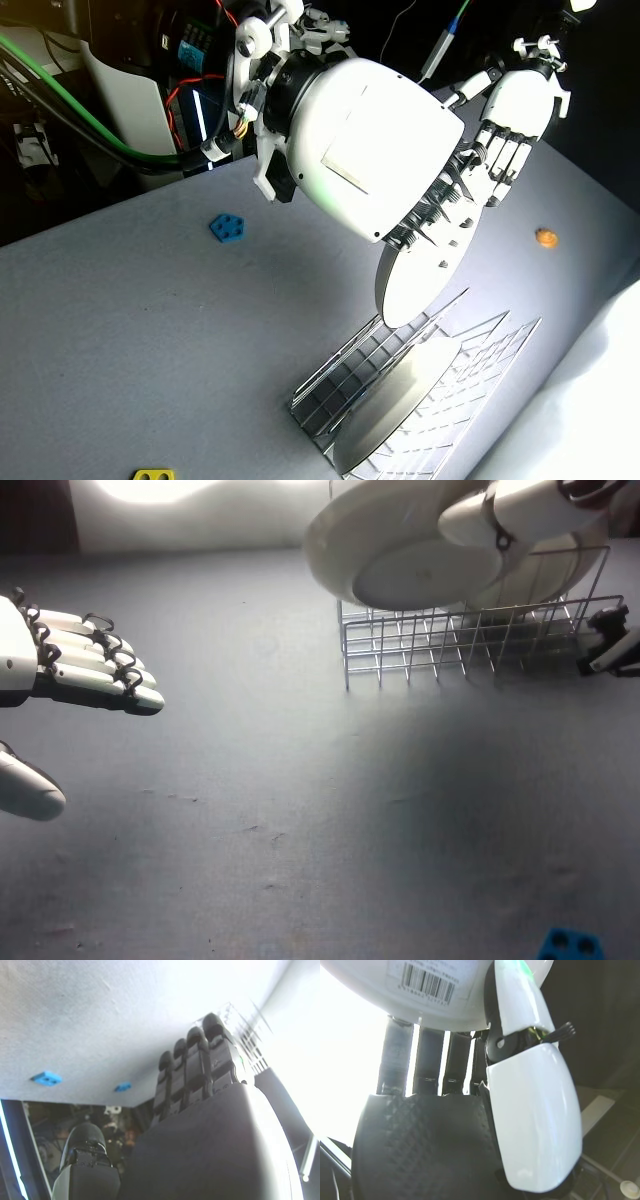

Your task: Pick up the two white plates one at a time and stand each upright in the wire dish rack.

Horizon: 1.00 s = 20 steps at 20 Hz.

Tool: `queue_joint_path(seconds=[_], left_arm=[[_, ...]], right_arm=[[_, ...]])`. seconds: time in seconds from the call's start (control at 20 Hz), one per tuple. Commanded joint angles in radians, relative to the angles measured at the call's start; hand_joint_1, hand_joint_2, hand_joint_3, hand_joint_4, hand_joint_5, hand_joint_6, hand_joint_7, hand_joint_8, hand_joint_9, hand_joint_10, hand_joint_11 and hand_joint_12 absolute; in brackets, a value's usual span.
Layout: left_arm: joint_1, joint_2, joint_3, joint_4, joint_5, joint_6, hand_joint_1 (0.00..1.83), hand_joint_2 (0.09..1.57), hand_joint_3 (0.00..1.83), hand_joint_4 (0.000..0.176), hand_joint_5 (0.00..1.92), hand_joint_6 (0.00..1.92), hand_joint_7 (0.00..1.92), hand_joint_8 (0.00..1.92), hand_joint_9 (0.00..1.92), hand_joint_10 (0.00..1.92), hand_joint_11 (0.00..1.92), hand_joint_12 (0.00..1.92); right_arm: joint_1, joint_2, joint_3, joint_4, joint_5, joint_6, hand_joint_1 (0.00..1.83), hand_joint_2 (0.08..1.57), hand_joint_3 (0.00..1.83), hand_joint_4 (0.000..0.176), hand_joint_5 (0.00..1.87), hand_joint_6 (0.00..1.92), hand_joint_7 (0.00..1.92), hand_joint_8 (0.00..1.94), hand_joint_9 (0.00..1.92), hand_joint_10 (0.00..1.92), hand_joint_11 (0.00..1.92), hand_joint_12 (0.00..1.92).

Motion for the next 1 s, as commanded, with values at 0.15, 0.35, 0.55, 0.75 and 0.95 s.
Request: queue_joint_path(seconds=[0.15, 0.35, 0.55, 0.75, 0.95], left_arm=[[-0.001, 0.007, 0.003, -0.064, -0.032, -0.004, 0.0, 1.08, 0.0, 0.0, 0.14, 0.0, 0.13, 0.0, 0.11, 0.0, 0.0, 0.26], [-0.001, 0.006, 0.003, -0.064, -0.032, -0.004, 0.0, 1.09, 0.0, 0.0, 0.13, 0.0, 0.12, 0.0, 0.1, 0.0, 0.0, 0.24], [-0.001, 0.006, 0.002, -0.059, -0.032, -0.004, 0.0, 1.09, 0.0, 0.0, 0.13, 0.0, 0.12, 0.0, 0.09, 0.0, 0.0, 0.25], [-0.001, 0.006, 0.002, -0.059, -0.032, -0.004, 0.0, 1.09, 0.0, 0.0, 0.13, 0.0, 0.12, 0.0, 0.11, 0.0, 0.0, 0.27], [-0.001, 0.004, 0.001, -0.058, -0.032, -0.004, 0.0, 1.08, 0.0, 0.0, 0.14, 0.0, 0.12, 0.0, 0.11, 0.0, 0.0, 0.29]], right_arm=[[0.007, 0.003, 0.033, -0.054, 0.002, 0.016, 1.37, 1.12, 0.0, 0.0, 0.86, 1.15, 0.95, 0.99, 0.95, 1.13, 0.75, 1.31], [0.007, -0.012, 0.071, -0.054, -0.036, 0.018, 1.37, 1.13, 0.0, 0.0, 0.84, 1.18, 0.91, 1.04, 0.93, 1.16, 0.74, 1.31], [0.008, -0.037, 0.116, -0.054, -0.065, 0.015, 1.37, 1.12, 0.0, 0.0, 0.89, 1.13, 0.95, 1.01, 0.93, 1.14, 0.74, 1.29], [0.006, -0.06, 0.158, -0.054, -0.086, 0.015, 1.37, 1.12, 0.0, 0.0, 0.89, 1.12, 0.97, 0.98, 0.94, 1.11, 0.74, 1.27], [0.004, -0.073, 0.182, -0.054, -0.099, 0.015, 1.37, 1.12, 0.0, 0.0, 0.89, 1.13, 0.95, 1.0, 0.93, 1.14, 0.72, 1.28]])
